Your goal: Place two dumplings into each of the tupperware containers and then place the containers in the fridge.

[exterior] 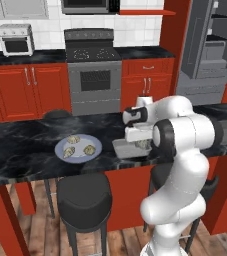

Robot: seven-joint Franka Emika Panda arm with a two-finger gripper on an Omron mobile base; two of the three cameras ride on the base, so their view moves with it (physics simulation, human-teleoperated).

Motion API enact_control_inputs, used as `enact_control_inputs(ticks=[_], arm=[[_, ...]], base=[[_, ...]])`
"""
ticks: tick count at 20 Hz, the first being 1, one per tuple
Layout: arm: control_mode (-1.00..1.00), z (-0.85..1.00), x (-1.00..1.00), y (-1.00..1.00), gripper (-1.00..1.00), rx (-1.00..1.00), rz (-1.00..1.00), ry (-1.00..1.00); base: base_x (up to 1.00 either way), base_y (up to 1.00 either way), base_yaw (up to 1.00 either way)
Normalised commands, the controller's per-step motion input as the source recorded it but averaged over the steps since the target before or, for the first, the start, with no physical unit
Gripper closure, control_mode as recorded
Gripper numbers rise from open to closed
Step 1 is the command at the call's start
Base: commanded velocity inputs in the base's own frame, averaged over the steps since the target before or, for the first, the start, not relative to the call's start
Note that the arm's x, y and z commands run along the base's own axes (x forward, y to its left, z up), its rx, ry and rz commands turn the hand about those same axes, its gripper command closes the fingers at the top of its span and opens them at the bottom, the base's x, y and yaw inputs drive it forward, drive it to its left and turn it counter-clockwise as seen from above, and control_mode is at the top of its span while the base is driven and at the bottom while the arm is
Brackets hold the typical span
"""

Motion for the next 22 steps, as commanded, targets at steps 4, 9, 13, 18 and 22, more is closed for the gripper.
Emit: enact_control_inputs(ticks=[4,9,13,18,22], arm=[[-1.00,-0.10,0.03,0.06,1.00,0.00,0.01,0.00],[-1.00,-0.03,0.25,0.14,1.00,0.00,0.01,0.01],[-1.00,0.00,0.59,0.15,1.00,0.00,0.01,0.04],[-1.00,0.00,0.20,-0.02,1.00,0.00,0.00,0.01],[-1.00,0.00,-0.02,-0.07,1.00,0.00,0.00,0.00]], base=[[0.00,0.00,0.00],[0.00,0.00,0.00],[0.00,0.00,0.00],[0.00,0.00,0.00],[0.00,0.00,0.00]])
